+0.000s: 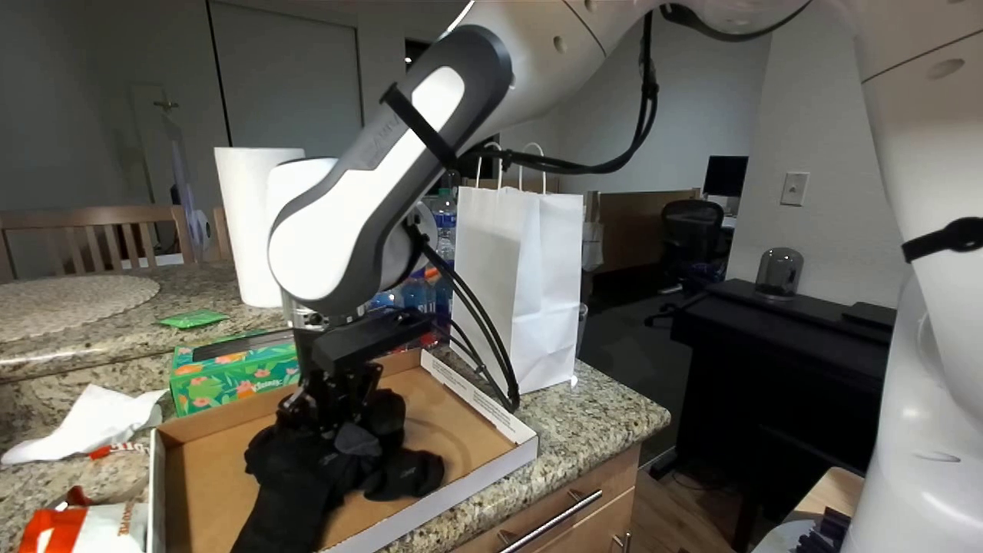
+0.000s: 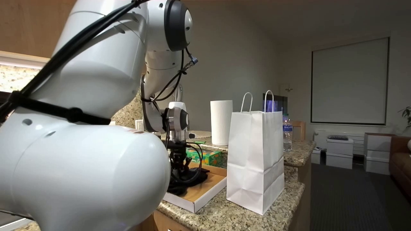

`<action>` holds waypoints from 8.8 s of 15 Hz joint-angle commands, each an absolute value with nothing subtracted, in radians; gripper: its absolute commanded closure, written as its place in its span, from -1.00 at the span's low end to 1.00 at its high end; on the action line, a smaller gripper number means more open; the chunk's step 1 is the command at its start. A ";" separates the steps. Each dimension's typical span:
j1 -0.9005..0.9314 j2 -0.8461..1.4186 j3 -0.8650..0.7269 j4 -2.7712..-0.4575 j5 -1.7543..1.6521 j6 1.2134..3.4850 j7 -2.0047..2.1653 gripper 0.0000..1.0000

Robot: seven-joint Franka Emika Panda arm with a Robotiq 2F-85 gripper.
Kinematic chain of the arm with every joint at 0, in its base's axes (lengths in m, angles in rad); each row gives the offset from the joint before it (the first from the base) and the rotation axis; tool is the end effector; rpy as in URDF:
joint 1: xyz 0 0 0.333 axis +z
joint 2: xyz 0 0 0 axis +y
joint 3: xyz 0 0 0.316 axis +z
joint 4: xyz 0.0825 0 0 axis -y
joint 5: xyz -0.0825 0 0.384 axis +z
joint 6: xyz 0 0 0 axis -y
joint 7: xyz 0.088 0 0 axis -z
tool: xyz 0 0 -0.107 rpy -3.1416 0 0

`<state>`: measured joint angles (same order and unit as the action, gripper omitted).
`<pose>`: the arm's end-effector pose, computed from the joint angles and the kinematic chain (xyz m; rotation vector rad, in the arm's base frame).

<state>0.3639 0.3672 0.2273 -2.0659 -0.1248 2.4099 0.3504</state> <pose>0.4910 0.3257 0.2567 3.0951 0.4996 -0.0138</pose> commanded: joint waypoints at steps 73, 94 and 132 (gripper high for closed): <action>0.021 -0.072 0.058 -1.566 -0.142 1.542 0.544 0.80; 0.017 -0.096 0.007 -1.568 -0.067 1.574 0.531 -1.00; 0.360 0.355 0.189 -2.252 -0.048 2.637 0.408 -1.00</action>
<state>0.3232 0.3011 0.2236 -2.2785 -0.0126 2.6357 0.3535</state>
